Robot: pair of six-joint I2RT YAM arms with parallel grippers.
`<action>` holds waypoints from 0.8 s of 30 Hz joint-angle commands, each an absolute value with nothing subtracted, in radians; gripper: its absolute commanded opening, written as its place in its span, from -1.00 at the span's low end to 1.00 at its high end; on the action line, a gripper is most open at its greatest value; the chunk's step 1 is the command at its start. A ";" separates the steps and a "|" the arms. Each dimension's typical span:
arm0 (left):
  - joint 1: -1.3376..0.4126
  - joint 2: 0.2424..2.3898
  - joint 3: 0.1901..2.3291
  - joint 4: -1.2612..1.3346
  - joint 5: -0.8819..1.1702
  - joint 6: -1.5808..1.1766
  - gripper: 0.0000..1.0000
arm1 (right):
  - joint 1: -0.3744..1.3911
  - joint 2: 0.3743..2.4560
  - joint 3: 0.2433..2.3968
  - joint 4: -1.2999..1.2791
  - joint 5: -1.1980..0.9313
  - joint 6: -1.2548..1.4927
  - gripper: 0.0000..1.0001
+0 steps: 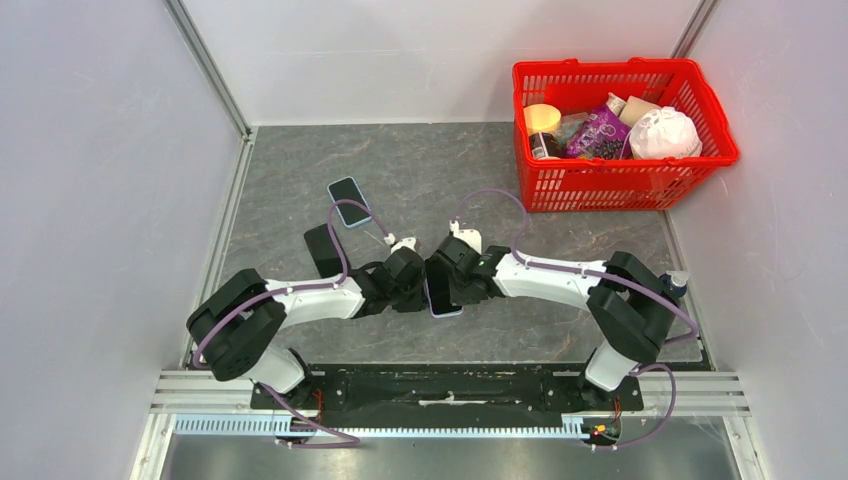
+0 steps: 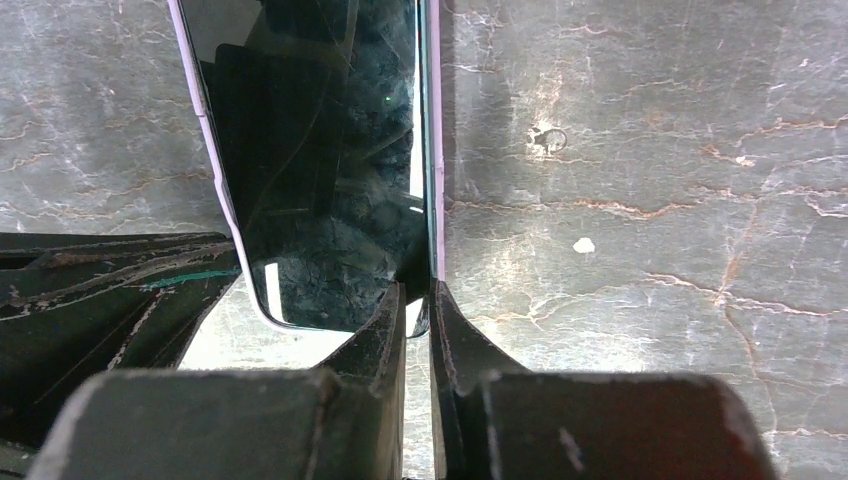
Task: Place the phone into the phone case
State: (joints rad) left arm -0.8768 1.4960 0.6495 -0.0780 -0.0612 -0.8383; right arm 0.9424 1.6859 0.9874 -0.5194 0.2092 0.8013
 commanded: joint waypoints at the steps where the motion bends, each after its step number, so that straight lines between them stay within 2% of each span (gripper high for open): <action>1: -0.893 1.543 0.660 -0.107 -0.060 -0.840 -0.73 | 1.026 1.948 0.884 -0.375 0.118 0.897 -1.00; 12: -0.893 1.530 0.660 -0.127 -0.075 -0.837 -0.73 | 1.032 2.002 0.842 -0.352 0.103 0.916 -1.00; 24: -0.893 1.519 0.666 -0.154 -0.087 -0.833 -0.73 | 1.096 2.093 0.753 -0.157 -0.031 1.056 -1.00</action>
